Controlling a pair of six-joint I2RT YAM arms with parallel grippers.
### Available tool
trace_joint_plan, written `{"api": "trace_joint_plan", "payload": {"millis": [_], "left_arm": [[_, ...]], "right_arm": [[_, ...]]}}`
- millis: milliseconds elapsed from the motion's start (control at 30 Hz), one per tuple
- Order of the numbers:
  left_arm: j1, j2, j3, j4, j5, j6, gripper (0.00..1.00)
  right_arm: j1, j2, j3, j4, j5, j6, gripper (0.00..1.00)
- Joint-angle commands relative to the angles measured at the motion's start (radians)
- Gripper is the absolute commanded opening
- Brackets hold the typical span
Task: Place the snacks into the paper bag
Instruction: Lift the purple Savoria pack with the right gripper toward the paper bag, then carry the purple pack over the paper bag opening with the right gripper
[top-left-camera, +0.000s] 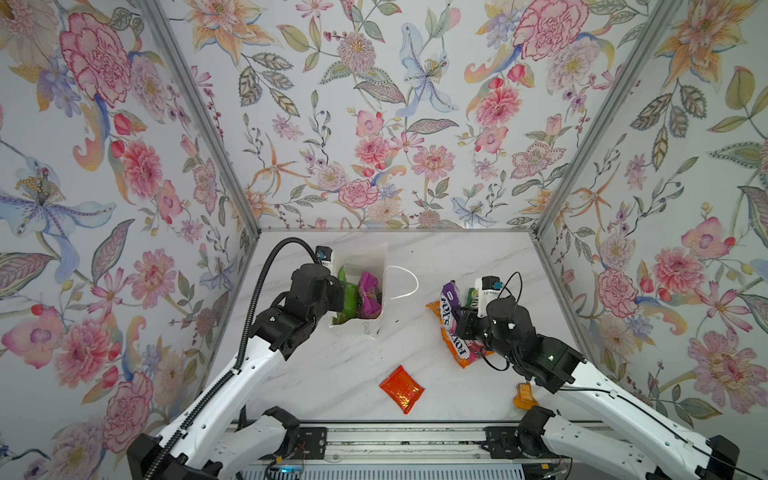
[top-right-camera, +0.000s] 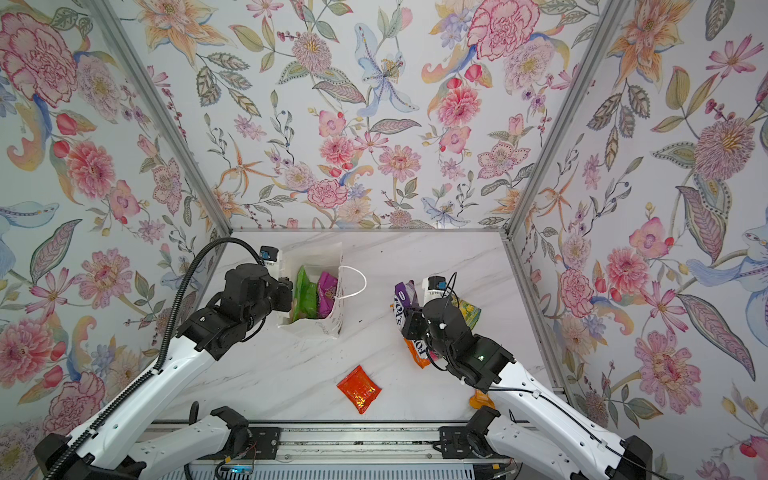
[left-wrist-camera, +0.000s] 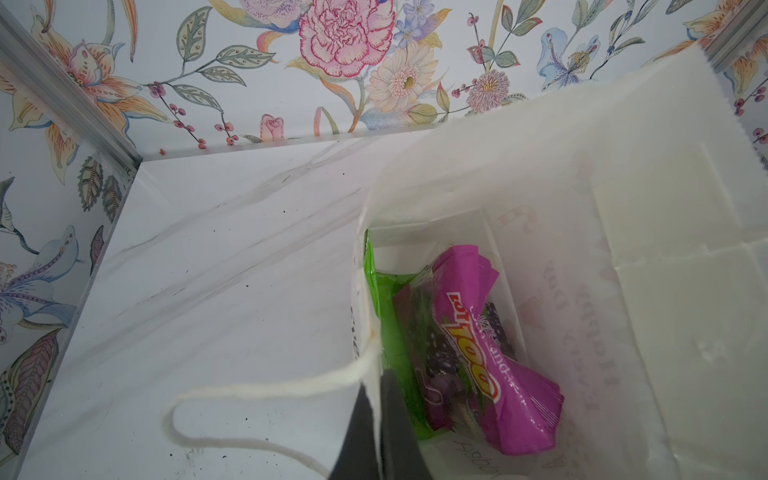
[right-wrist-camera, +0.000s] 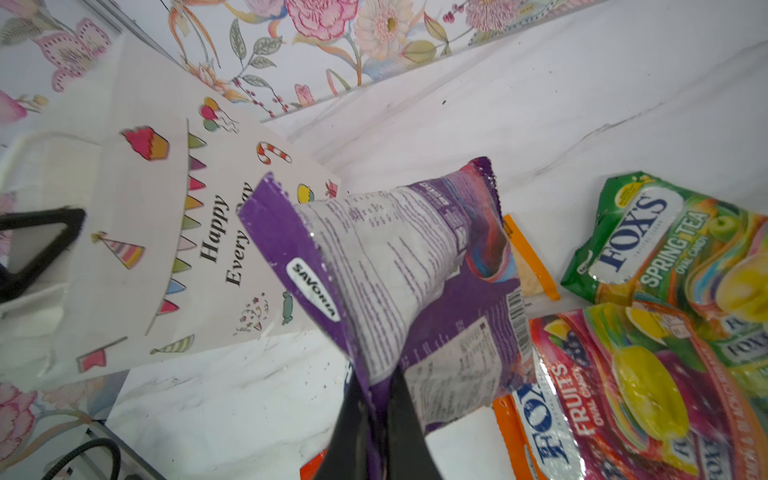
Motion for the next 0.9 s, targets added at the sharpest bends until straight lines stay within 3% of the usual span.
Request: {"api": "trace_joint_plan", "payload": {"millis": [0,267,567,867], "left_arm": [[0.010,-0.012,0.018,0.047,-0.019,0.028,0.00],[0.010,-0.010,0.018,0.045,-0.004,0.028,0.00],[0.010,-0.010,0.015,0.043,0.008,0.028,0.00],[0.010,-0.007,0.017,0.041,0.013,0.028,0.00]], "right_arm": [[-0.012,0.007,0.096,0.091,0.001,-0.045,0.00],[-0.036,0.078,0.258,0.133,-0.004,-0.112,0.00],[-0.040,0.191,0.432,0.221,-0.098,-0.140,0.00],[0.039,0.310,0.576,0.290,-0.173,-0.136,0.00]]}}
